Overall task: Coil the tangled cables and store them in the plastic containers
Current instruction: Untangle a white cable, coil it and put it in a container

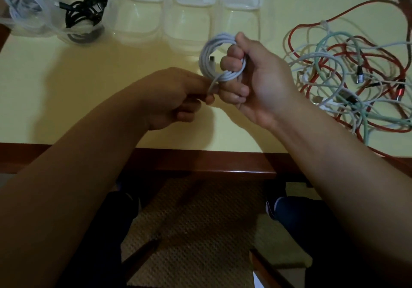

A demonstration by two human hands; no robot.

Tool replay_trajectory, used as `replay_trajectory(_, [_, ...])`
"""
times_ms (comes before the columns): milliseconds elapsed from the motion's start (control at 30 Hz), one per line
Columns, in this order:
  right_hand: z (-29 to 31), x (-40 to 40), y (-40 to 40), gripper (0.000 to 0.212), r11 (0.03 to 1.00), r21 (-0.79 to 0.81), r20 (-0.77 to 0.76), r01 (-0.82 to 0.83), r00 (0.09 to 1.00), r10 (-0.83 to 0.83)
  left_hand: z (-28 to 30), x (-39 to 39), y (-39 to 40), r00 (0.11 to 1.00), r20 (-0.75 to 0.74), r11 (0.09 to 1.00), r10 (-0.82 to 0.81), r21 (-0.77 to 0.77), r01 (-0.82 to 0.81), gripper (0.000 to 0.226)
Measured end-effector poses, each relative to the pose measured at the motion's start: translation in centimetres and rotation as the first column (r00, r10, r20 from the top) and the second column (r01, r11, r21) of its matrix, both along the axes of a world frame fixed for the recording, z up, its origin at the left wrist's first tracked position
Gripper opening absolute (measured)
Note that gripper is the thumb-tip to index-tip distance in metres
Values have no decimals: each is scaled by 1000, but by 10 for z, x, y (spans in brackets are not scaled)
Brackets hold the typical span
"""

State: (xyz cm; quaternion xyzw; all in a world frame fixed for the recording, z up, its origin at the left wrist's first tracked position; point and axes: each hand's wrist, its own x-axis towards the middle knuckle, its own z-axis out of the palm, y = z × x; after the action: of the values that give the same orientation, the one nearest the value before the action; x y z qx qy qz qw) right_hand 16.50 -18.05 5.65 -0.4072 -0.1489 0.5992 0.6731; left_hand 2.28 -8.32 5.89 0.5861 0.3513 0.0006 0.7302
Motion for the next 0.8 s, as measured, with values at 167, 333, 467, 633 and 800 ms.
replay_trajectory(167, [-4,0,-5,39,986,-136,65,-95,992,104,-6,-13,7,993,12,970,-114,219,109,21])
replay_trajectory(333, [-2,2,-4,39,981,-142,29,-131,990,137,-6,-14,9,991,104,996,-84,26,82,20])
replay_trajectory(467, [2,6,-6,38,986,-125,87,-111,989,122,-1,-14,11,977,200,966,-75,-227,121,29])
replay_trajectory(633, [-1,9,-10,41,983,-128,134,-131,980,148,-3,-11,11,972,228,928,-65,-344,142,36])
replay_trajectory(800, [-10,10,-11,40,979,-170,60,-111,991,123,-11,-4,10,976,95,935,195,-318,-156,18])
